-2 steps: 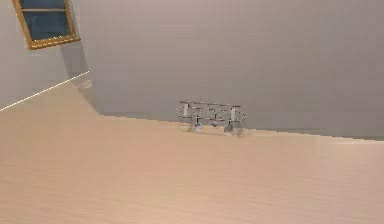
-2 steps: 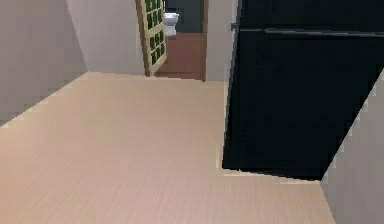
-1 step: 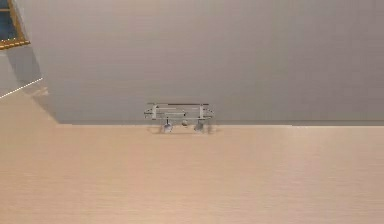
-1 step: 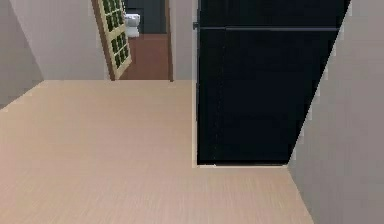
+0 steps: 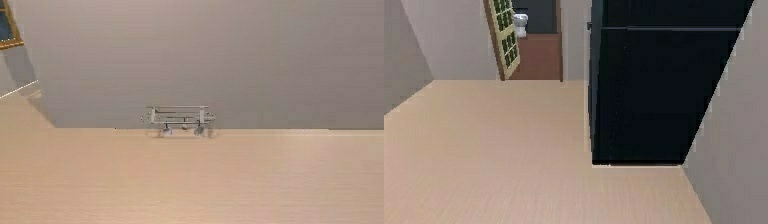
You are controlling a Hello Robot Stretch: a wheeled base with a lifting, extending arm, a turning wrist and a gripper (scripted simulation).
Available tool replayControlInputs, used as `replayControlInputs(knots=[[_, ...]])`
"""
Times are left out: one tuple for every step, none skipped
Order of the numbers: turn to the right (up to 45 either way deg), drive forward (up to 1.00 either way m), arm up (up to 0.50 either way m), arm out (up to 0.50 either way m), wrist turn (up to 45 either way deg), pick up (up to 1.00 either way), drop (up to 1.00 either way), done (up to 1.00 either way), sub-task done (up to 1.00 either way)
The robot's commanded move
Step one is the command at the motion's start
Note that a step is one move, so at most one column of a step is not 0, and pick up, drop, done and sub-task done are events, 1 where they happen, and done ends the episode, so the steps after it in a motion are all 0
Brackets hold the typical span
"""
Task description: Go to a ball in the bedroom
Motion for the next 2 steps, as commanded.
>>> replayControlInputs(knots=[[-45.0, 0.00, 0.00, 0.00, 0.0, 0.00, 0.00, 0.00, 0.00], [-39.0, 0.00, 0.00, 0.00, 0.0, 0.00, 0.00, 0.00, 0.00]])
